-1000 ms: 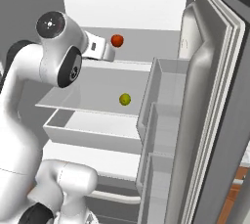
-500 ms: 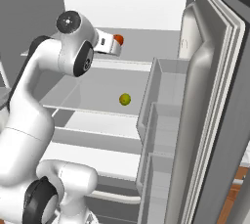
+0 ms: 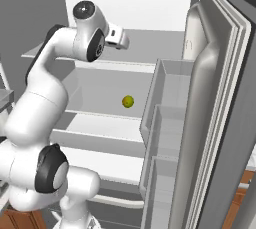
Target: Retrieve the apple and pear from the fridge and place them into the bowl on the dining table.
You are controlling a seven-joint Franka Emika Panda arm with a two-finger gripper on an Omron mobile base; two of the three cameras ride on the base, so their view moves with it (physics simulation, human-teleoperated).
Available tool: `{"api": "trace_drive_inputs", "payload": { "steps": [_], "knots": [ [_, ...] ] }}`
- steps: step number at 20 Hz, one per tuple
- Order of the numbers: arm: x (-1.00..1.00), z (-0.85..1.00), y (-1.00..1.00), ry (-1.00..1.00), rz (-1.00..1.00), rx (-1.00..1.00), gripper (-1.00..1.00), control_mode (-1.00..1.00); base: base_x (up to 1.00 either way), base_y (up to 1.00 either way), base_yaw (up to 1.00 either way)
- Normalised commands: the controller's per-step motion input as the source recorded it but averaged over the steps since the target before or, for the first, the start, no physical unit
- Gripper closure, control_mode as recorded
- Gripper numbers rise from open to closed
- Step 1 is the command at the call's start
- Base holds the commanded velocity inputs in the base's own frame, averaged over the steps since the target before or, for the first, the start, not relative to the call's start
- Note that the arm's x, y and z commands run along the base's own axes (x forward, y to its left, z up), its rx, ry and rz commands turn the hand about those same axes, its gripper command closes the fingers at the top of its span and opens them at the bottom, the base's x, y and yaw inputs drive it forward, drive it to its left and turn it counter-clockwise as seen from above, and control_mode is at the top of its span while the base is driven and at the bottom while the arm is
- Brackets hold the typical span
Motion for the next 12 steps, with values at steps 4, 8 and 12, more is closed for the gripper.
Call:
{"api": "trace_drive_inputs", "payload": {
  "steps": [4,8,12],
  "knots": [
    [0.51,-0.07,-0.06,0.00,0.00,0.00,-1.00,-1.00,0.00,0.00,0.00],
    [0.48,-0.18,-0.15,0.00,0.00,0.00,-1.00,-1.00,0.00,0.00,0.00],
    [0.48,-0.18,-0.23,0.00,0.00,0.00,-1.00,-1.00,0.00,0.00,0.00]
  ]
}}
